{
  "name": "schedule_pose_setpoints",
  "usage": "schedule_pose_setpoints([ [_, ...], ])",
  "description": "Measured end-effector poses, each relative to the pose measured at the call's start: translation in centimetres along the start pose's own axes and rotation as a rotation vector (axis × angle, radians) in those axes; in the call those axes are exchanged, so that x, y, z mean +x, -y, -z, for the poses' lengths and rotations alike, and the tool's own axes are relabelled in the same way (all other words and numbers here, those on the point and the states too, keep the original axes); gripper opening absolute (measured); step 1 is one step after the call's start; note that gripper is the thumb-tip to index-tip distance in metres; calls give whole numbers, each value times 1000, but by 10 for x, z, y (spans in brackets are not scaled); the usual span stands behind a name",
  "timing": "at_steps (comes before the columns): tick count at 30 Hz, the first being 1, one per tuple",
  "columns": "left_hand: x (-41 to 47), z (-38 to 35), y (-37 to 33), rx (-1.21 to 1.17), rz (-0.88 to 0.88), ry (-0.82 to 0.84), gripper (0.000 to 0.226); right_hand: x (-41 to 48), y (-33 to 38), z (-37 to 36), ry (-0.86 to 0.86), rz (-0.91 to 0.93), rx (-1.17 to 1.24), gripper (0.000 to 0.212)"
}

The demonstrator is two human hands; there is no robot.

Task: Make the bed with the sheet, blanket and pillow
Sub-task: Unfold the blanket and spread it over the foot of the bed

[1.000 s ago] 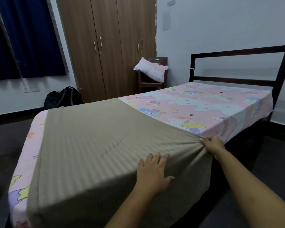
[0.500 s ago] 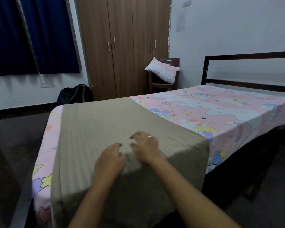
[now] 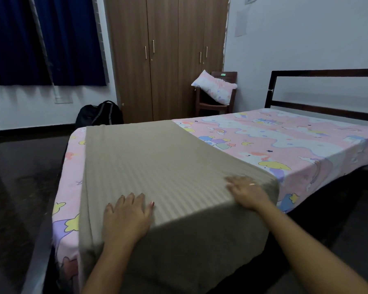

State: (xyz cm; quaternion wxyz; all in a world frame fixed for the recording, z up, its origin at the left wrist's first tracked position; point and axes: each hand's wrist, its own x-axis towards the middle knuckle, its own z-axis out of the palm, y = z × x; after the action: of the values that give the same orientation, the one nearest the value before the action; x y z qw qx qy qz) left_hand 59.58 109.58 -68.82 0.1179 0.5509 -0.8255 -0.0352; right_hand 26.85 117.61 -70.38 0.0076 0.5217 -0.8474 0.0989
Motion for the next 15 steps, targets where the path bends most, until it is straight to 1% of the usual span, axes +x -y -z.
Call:
schedule_pose_setpoints([
  [2,-2,0,-1,13,3,4,57,1,-57,13,85,-245,-64,53],
  [4,-5,0,-3,24,-2,-2,59,0,-83,25,156,-434,-154,58],
  [5,-5,0,-3,29,-2,-4,59,1,-79,29,158,-465,-187,59],
  [6,-5,-1,-4,28,-3,-4,59,2,-64,31,124,-443,-191,60],
  [7,-5,-1,-4,23,-4,-4,59,3,-40,29,72,-353,-170,59],
  [8,-5,-1,-4,20,-2,-8,59,5,-9,24,36,-215,-133,58],
  [9,-5,-2,-4,20,-1,-13,59,4,28,16,42,-57,-77,60],
  [11,-3,-3,-4,24,-5,-21,58,-9,104,-2,82,279,3,71],
  [12,-3,-4,-3,29,-5,-25,58,-17,133,-8,82,410,16,73],
  [13,-3,-5,-3,38,-6,-28,58,-25,152,-10,69,491,19,71],
  [15,-3,-6,-2,55,-16,-36,58,-26,158,-11,58,550,30,61],
])
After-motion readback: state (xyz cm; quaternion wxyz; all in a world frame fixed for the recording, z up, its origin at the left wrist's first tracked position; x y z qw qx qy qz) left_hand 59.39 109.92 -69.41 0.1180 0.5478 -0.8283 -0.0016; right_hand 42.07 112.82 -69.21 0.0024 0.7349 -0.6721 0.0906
